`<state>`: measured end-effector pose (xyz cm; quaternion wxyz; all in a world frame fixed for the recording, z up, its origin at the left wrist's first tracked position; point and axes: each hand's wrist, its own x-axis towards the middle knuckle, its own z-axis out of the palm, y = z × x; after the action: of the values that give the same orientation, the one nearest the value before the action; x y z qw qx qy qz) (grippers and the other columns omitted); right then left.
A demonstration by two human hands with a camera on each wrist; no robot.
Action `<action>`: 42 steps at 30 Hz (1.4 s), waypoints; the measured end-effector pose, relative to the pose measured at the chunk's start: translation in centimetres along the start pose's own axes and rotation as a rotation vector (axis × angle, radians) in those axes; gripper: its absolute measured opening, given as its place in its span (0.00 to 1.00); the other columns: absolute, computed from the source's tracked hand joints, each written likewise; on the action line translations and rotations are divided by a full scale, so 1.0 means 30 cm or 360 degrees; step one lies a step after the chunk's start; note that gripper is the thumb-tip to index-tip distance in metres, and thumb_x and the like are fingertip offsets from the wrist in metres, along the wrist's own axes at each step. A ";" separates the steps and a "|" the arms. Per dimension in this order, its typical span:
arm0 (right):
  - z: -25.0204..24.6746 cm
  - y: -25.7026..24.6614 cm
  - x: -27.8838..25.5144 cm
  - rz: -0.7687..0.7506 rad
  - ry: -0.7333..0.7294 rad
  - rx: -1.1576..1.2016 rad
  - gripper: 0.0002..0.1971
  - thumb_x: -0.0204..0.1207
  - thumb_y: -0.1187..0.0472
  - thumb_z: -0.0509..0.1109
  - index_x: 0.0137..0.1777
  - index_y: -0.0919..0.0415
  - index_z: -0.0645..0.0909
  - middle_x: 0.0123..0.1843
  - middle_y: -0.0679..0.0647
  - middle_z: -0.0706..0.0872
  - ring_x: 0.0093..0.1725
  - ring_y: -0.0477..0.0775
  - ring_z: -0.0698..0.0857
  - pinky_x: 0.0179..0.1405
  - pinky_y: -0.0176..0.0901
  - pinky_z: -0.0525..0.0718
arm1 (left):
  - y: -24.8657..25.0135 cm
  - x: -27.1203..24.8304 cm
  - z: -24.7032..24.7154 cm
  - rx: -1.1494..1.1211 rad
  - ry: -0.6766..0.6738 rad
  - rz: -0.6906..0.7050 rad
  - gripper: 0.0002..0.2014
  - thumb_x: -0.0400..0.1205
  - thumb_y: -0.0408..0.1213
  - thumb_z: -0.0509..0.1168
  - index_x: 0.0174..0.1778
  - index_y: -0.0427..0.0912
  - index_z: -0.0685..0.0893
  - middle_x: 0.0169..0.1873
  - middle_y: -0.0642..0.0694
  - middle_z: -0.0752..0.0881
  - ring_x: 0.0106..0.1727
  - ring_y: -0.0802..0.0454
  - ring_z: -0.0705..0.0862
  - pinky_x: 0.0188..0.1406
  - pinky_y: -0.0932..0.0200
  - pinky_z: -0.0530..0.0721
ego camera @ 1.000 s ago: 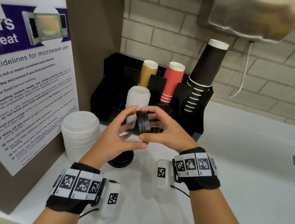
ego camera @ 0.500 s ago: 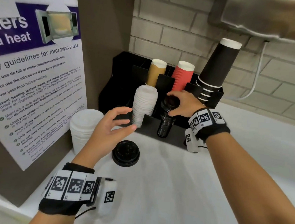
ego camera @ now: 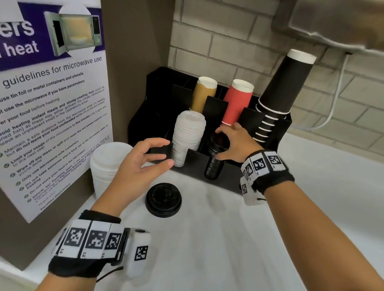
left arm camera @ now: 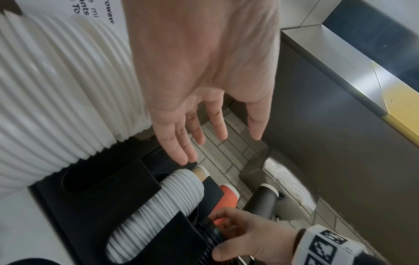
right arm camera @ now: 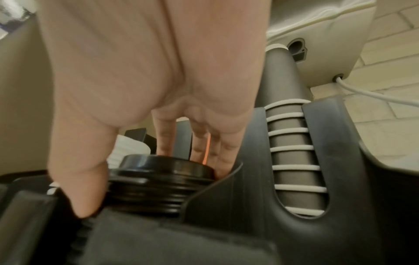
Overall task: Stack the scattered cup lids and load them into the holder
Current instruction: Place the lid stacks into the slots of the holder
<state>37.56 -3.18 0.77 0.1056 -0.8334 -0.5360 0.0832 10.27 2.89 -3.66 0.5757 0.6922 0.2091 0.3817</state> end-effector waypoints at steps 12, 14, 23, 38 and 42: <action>0.298 -0.324 -0.152 -0.0441 -0.0738 -0.0174 0.46 0.64 0.41 0.80 0.81 0.45 0.61 0.70 0.58 0.71 0.70 0.61 0.71 0.68 0.58 0.76 | 0.017 0.008 -0.007 -0.0025 0.0031 0.0066 0.17 0.80 0.35 0.71 0.56 0.64 0.82 0.65 0.56 0.82 0.57 0.64 0.85 0.49 0.78 0.78; 0.344 -0.356 -0.149 -0.0453 -0.0782 -0.0281 0.48 0.62 0.42 0.81 0.80 0.42 0.59 0.68 0.58 0.71 0.67 0.63 0.73 0.64 0.60 0.80 | 0.017 0.003 -0.009 -0.0021 0.0032 0.0056 0.17 0.79 0.36 0.71 0.56 0.65 0.82 0.64 0.57 0.82 0.57 0.64 0.85 0.48 0.80 0.77; 0.321 -0.322 -0.136 -0.0267 -0.0826 -0.0093 0.41 0.60 0.44 0.82 0.71 0.38 0.63 0.63 0.56 0.69 0.63 0.63 0.74 0.55 0.57 0.82 | 0.022 -0.011 -0.018 -0.0006 0.0042 0.0052 0.17 0.79 0.35 0.72 0.58 0.61 0.81 0.63 0.57 0.82 0.59 0.59 0.85 0.48 0.80 0.77; 0.082 -0.228 -0.367 -0.0391 -0.0109 0.1567 0.36 0.66 0.67 0.82 0.70 0.40 0.73 0.57 0.45 0.84 0.58 0.44 0.86 0.57 0.37 0.83 | 0.004 -0.028 0.073 -0.0214 -0.0488 0.0062 0.47 0.58 0.42 0.84 0.73 0.68 0.72 0.68 0.59 0.78 0.66 0.54 0.83 0.53 0.56 0.87; 0.080 -0.220 -0.382 -0.0372 -0.0097 0.1580 0.37 0.65 0.67 0.82 0.71 0.44 0.73 0.60 0.51 0.85 0.59 0.47 0.86 0.57 0.37 0.83 | 0.006 -0.033 0.086 -0.0221 -0.0523 0.0054 0.48 0.57 0.42 0.85 0.72 0.69 0.72 0.67 0.61 0.78 0.66 0.54 0.83 0.52 0.57 0.87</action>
<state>26.45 -10.75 0.49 0.4817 -0.6145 -0.5244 0.3397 11.60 0.48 -3.89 0.6419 0.7074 0.0736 0.2866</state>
